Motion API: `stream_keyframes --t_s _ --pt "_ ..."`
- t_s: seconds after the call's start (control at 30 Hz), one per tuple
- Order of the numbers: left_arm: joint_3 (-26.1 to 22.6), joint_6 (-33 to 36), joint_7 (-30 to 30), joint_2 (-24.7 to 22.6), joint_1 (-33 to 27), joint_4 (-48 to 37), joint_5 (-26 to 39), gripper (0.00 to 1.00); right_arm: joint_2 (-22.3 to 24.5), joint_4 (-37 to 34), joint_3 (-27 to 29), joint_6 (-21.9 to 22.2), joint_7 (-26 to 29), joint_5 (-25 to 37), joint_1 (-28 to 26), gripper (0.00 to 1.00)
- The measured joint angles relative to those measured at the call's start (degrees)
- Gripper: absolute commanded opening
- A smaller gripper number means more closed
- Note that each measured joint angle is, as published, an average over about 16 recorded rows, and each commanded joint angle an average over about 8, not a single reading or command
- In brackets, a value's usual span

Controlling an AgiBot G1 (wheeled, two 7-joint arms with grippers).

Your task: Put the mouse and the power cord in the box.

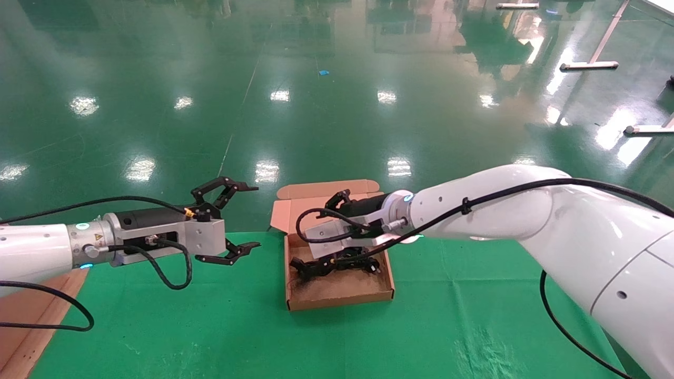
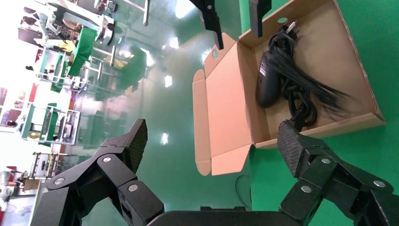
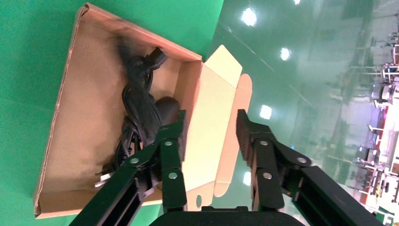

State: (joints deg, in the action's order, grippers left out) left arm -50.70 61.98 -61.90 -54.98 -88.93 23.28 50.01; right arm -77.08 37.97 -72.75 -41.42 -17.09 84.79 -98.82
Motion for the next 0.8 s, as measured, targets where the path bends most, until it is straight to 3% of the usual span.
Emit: stream_keyframes --t_s 0.8 --pt "13.5 9.2 28.4 7.8 10.7 19.6 -3.2 1.0 16.3 13.8 22.0 -17.2 10.8 -16.6 14.4 1.0"
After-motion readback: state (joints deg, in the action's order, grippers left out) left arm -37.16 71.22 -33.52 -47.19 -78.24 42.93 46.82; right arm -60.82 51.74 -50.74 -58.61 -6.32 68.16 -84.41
